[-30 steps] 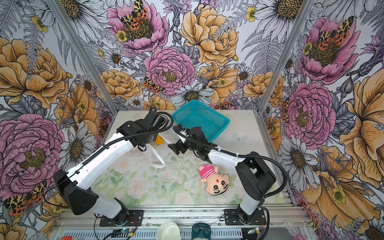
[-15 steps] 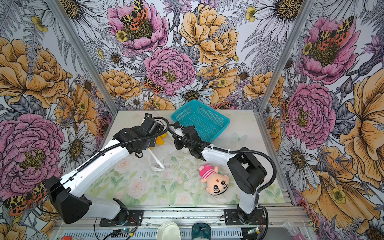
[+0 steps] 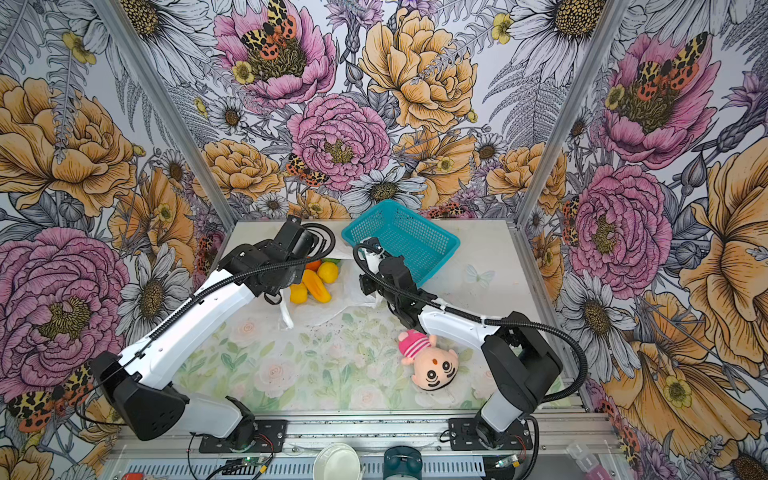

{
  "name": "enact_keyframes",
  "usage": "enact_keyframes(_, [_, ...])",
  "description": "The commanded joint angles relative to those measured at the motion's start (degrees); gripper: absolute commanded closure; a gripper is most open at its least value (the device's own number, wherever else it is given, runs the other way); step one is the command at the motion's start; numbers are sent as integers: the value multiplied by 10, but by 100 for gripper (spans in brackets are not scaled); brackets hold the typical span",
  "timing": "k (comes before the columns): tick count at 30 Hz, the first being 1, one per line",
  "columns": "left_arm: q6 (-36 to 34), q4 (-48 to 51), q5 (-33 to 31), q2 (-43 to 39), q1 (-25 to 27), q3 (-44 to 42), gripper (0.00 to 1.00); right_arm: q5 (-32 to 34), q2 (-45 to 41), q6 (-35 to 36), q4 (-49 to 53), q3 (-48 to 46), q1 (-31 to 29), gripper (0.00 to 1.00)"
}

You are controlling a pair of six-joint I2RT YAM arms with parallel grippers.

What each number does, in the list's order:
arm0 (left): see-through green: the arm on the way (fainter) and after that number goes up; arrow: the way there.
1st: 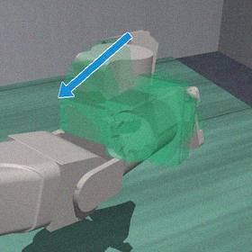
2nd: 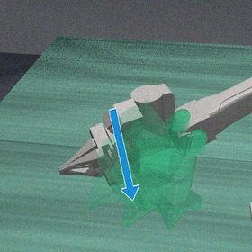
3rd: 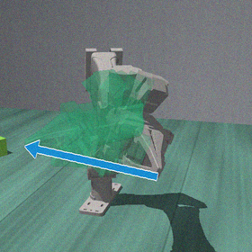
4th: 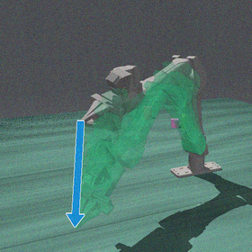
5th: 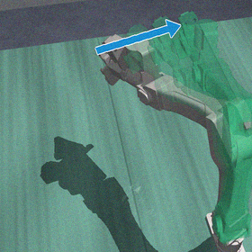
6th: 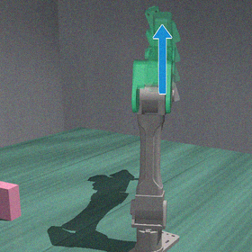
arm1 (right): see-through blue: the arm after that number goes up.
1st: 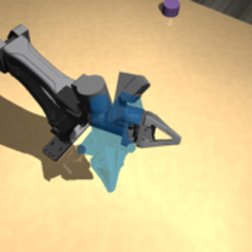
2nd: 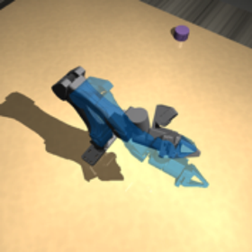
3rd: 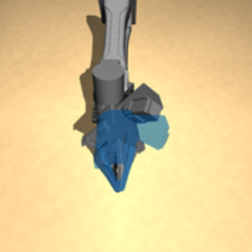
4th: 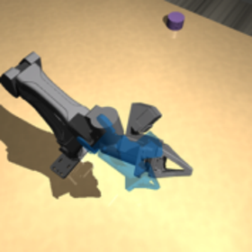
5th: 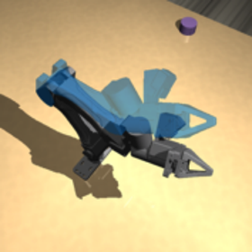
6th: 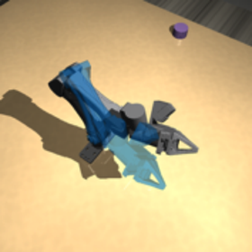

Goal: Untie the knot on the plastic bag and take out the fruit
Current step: 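Spread the bag open with the left gripper while the right gripper moves over the fruit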

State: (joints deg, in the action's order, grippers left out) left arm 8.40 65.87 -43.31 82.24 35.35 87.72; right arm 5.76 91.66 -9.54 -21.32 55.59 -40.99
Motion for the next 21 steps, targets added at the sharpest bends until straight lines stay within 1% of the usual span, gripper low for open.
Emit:
enact_keyframes(1, [-42,-21,-30,1,0,-32,100,16,-24,9,-21,-25,7,67])
enact_keyframes(3, [-53,-64,13,-8,-7,-67,100,9,-41,17,-25,-37,7,45])
enact_keyframes(4, [-47,-64,39,-9,-17,-67,100,4,-53,21,-26,-45,8,38])
enact_keyframes(5, [-43,-64,59,-13,-25,-69,100,-1,-65,23,-28,-54,7,35])
enact_keyframes(6, [-40,-69,77,-20,-33,-75,100,-13,-81,28,-31,-65,7,33])
enact_keyframes(9, [-31,-82,119,-27,-56,-96,100,-61,-135,45,-43,-100,1,34])
enact_keyframes(12, [-34,-79,131,-17,-57,-98,100,-109,-183,57,-43,-124,-10,34])
enact_keyframes(15, [-31,-79,143,-19,-67,-98,100,-135,-214,77,-38,-140,-38,36])
enact_keyframes(16, [-30,-79,144,-19,-71,-97,100,-137,-219,86,-35,-141,-41,36])
enact_keyframes(17, [-28,-79,145,-18,-76,-98,100,-141,-219,99,-32,-141,-72,37])
enact_keyframes(21, [-28,-78,142,-21,-77,-98,100,-146,-176,161,-16,-120,-135,38])
